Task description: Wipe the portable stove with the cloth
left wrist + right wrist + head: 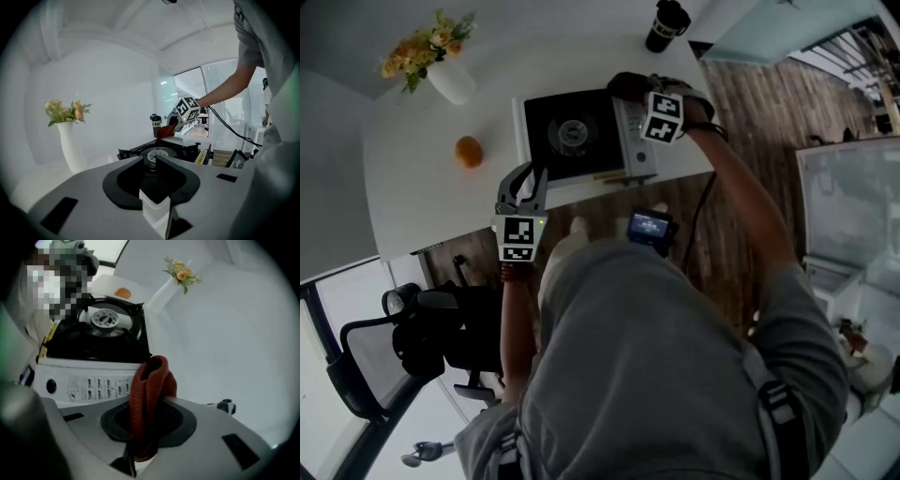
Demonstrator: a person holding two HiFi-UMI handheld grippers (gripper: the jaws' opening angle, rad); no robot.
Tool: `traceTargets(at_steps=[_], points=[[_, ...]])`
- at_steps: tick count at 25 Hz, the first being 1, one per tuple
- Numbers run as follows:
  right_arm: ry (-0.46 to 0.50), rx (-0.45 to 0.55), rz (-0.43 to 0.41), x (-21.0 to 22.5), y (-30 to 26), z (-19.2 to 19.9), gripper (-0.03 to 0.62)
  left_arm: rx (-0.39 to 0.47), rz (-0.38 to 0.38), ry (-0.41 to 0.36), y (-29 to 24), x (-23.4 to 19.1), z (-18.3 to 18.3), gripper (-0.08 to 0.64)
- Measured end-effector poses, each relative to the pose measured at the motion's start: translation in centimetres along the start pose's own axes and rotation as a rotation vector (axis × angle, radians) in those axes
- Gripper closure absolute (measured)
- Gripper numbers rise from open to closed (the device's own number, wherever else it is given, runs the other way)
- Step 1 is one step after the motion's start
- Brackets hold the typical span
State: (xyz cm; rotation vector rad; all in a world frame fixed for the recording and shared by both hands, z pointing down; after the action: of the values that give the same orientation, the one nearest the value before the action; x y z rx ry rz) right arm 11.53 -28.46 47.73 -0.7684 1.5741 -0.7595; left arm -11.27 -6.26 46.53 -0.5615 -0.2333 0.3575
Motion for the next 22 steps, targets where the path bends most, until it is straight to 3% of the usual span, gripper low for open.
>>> traceTargets(at_steps=[4,6,7,10,13,14,15,16,17,19,22], points=[[-0.038,0.062,-0.178,-2.0,-0.1,0.4,0.416,-0.019,0.032,-0.011,-0.4,-0.1,0.9,0.439],[-0.064,0.146,-0.302,-2.1,0.6,0.7,0.317,-0.021,0.061,0.018,-0.7,-0.6,1.4,0.436],[-0.085,0.198,-0.354,-2.1,1.1,0.9,0.307,-0.017,0.074,0.039,-0.8,-0.9,1.6,0.433],[-0.169,0.369,-0.409,-0.8,2.7,1.7,0.308,-0.007,0.105,0.059,-1.2,-1.0,1.7,0.430],[-0.367,0.485,-0.408,2.1,2.3,2.7,0.310,-0.008,0.133,0.039,-1.5,-0.6,1.8,0.422],[-0.449,0.504,-0.420,3.0,1.8,2.9,0.327,-0.011,0.140,0.037,-1.7,-0.5,1.9,0.422],[-0.525,0.523,-0.434,3.8,1.4,2.9,0.398,-0.015,0.145,0.035,-1.8,-0.4,2.0,0.422],[-0.587,0.539,-0.449,4.2,0.9,2.8,0.479,-0.021,0.148,0.032,-1.9,-0.2,2.2,0.422],[-0.629,0.543,-0.471,4.3,0.3,2.6,0.489,-0.029,0.149,0.026,-2.0,-0.1,2.3,0.422],[-0.650,0.509,-0.520,3.6,-1.3,2.0,0.463,-0.046,0.146,0.011,-2.2,0.3,2.5,0.419],[-0.663,0.459,-0.529,2.8,-3.2,1.9,0.411,-0.055,0.139,0.012,-2.2,0.3,2.9,0.416]])
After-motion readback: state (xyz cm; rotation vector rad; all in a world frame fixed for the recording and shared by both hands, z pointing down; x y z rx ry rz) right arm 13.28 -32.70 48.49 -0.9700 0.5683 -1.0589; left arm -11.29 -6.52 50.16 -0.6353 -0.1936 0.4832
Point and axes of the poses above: the fingertips, and each gripper's own axes: y backward along the fingers, x to its right, z out of its underside, the point moved 6 cm from there along y, backward along the fingers, and after that the axes turned 13 degrees about -x, right-handed, at the moved point
